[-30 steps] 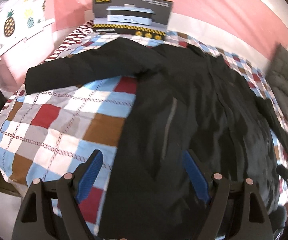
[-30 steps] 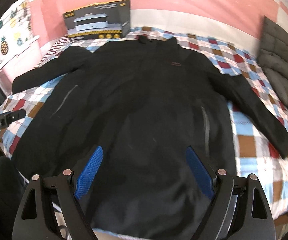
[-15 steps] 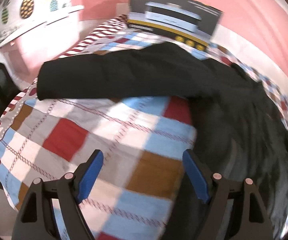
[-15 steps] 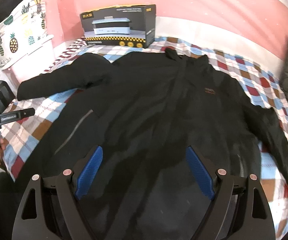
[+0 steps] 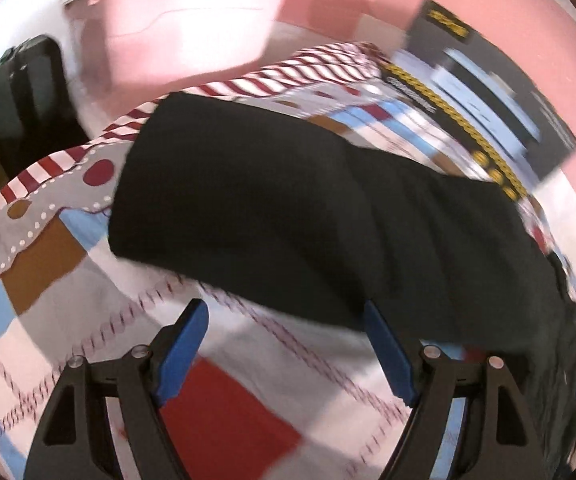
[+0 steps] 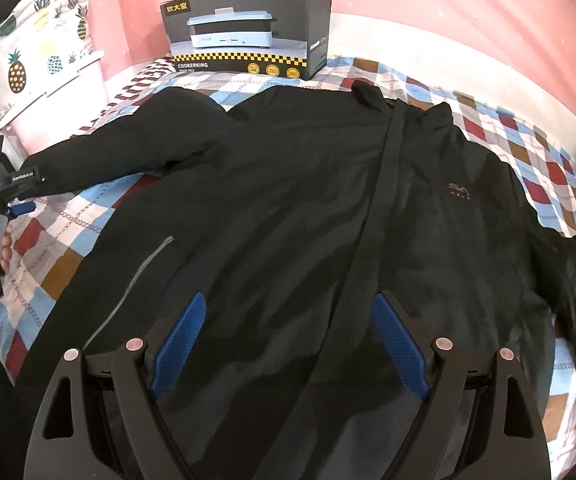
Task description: Fold large clothes
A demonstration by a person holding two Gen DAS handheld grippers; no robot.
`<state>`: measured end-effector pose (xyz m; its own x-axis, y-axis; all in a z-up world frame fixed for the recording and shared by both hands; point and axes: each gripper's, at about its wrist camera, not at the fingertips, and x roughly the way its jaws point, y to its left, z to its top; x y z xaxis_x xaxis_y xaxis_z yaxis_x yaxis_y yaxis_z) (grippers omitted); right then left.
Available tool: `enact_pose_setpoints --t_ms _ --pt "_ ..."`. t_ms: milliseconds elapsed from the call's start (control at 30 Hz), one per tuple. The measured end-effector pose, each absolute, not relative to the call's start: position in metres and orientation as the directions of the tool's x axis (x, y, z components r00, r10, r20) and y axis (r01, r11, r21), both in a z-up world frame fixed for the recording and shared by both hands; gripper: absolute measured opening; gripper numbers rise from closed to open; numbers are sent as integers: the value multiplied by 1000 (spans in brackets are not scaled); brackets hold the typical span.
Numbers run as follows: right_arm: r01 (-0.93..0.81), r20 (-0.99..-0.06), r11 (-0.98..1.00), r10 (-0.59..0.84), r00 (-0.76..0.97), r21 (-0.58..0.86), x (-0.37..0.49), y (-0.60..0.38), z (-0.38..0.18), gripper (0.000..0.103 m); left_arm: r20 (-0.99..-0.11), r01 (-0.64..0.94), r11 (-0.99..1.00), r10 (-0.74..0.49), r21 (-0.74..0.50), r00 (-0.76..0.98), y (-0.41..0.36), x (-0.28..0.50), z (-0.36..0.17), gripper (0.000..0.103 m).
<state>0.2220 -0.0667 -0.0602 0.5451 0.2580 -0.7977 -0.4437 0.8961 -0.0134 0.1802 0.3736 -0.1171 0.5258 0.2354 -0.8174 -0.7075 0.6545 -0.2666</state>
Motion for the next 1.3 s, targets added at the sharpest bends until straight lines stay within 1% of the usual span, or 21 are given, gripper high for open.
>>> enact_pose_setpoints --t_ms 100,200,267,333,367,500,667,767,900,1100,1200,1300 --pt "-439 -802 898 248 543 -19 227 -68 -64 86 -821 -736 625 257 -262 510 389 185 -127 80" --pt "-421 -809 907 227 542 -27 233 -72 -68 86 -817 -737 642 300 -209 493 389 194 -127 61" --pt "-405 -815 913 204 543 -42 236 -76 -70 86 -813 -724 669 319 -171 487 383 201 -119 33" --pt "-387 -815 920 178 552 -60 237 -81 -70 86 -804 -710 693 346 -128 483 376 207 -106 25" --pt "-377 -812 924 168 558 -68 237 -84 -68 86 -796 -701 704 354 -119 490 374 208 -98 23" --pt "-345 -802 935 145 580 -81 235 -97 -63 86 -753 -643 758 359 -109 552 352 213 -55 20" --pt "-316 -794 945 131 593 -80 233 -116 -56 86 -667 -520 850 344 -77 661 302 224 10 20" --pt "-299 -789 951 126 602 -77 233 -128 -53 86 -618 -431 900 301 -68 726 265 238 42 19" --pt "-276 -784 959 124 608 -63 234 -147 -50 86 -584 -312 948 215 -69 783 215 258 71 18" --pt "-226 -783 974 119 610 -28 235 -182 -55 86 -574 -158 984 82 -83 815 139 299 82 17" --pt "-196 -789 981 106 605 -18 237 -200 -61 86 -585 -83 992 10 -97 811 104 316 71 16" --pt "-159 -799 987 96 594 0 240 -217 -69 86 -615 -14 993 -64 -121 786 68 332 50 15"
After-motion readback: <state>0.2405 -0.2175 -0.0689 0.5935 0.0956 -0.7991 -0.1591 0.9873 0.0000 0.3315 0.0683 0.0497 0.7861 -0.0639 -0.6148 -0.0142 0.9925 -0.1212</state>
